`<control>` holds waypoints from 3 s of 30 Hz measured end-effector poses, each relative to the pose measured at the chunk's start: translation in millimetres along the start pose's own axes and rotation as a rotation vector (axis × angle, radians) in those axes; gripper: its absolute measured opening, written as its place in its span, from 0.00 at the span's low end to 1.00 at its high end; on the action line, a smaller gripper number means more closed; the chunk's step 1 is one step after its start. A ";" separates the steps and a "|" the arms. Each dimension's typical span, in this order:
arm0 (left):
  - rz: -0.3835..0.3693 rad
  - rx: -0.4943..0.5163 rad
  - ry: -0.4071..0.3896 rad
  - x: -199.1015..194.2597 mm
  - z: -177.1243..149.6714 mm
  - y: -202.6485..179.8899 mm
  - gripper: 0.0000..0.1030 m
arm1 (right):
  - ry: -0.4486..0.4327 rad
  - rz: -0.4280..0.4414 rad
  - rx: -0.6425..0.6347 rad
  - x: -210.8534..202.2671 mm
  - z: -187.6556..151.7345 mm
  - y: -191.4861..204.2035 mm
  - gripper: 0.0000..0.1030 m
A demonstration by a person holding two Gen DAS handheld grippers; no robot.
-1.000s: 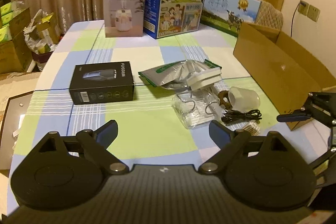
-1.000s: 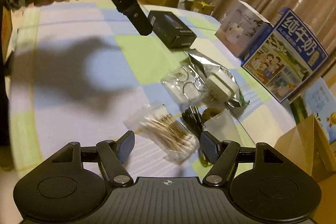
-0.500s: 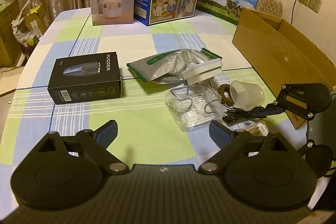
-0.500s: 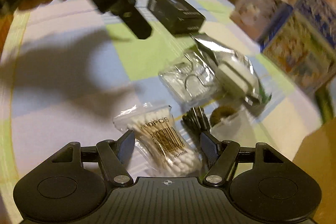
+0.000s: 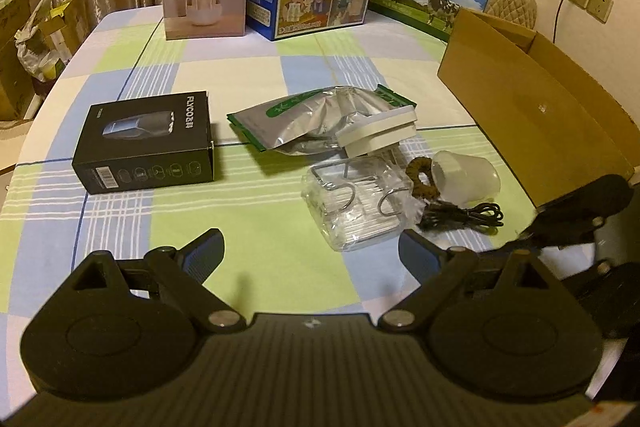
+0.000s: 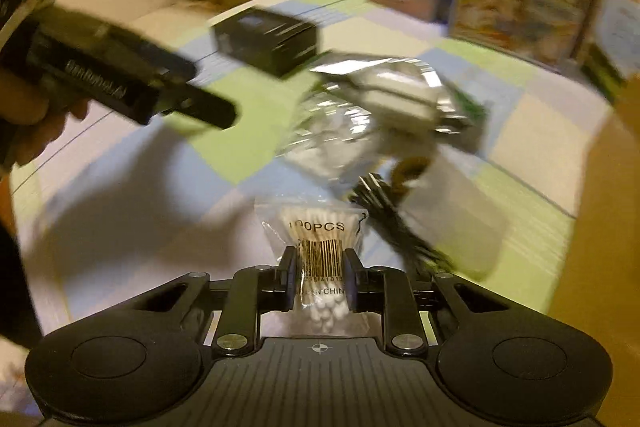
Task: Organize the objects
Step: 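Grasp the bag of cotton swabs with the right tool and lift it, then grasp the black USB cable with the left tool while the right tool holds the swab bag, then carry the USB cable and the swab bag over the cardboard box with both tools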
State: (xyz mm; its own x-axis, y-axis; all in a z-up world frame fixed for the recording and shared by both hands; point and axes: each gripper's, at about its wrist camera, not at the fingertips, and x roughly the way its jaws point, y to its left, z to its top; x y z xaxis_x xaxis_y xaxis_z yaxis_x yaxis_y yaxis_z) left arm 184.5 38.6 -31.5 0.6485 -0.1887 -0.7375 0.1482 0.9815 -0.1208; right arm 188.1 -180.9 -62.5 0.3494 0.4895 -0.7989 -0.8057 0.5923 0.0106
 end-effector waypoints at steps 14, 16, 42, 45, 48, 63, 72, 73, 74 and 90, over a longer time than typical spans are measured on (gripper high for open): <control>-0.001 -0.006 -0.005 -0.4 0.4 -0.5 0.89 | -0.149 -0.310 0.225 -26.4 11.2 -38.5 0.19; -0.003 -0.003 -0.005 0.0 0.7 -1.9 0.89 | -0.126 -0.347 0.211 -19.0 13.9 -38.7 0.19; -0.047 -0.010 0.010 0.3 -3.9 -6.5 0.86 | -0.091 -0.005 0.490 -10.2 -3.7 -45.3 0.18; -0.073 0.015 0.025 6.8 -4.1 -18.0 0.73 | -0.117 -0.021 0.525 -17.9 -3.9 -52.2 0.18; -0.110 0.036 0.043 15.6 -3.5 -32.1 0.59 | -0.129 -0.022 0.532 -20.1 -2.4 -52.4 0.18; -0.109 0.134 0.127 63.3 -6.1 -79.8 0.19 | -0.151 0.011 0.568 -24.0 -3.7 -62.0 0.18; -0.098 0.103 0.154 53.2 -8.9 -76.2 0.14 | -0.178 0.036 0.548 -28.8 -2.6 -56.5 0.18; -0.100 0.092 0.152 49.3 -10.3 -74.7 0.14 | -0.184 0.032 0.544 -30.2 -2.4 -54.9 0.18; -0.102 0.082 0.148 46.0 -11.3 -73.3 0.14 | -0.188 0.026 0.536 -31.5 -2.0 -53.6 0.18; -0.118 0.016 0.097 7.6 -23.0 -60.7 0.11 | -0.239 -0.054 0.447 -47.6 -5.3 -29.0 0.18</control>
State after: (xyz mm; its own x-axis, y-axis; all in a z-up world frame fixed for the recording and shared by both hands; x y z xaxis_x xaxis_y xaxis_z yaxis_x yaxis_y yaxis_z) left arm 163.3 -21.6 -45.1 0.5510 -0.2984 -0.7794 0.2313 0.9519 -0.2009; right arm 192.3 -224.7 -28.0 0.5267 0.5527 -0.6459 -0.5182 0.8111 0.2714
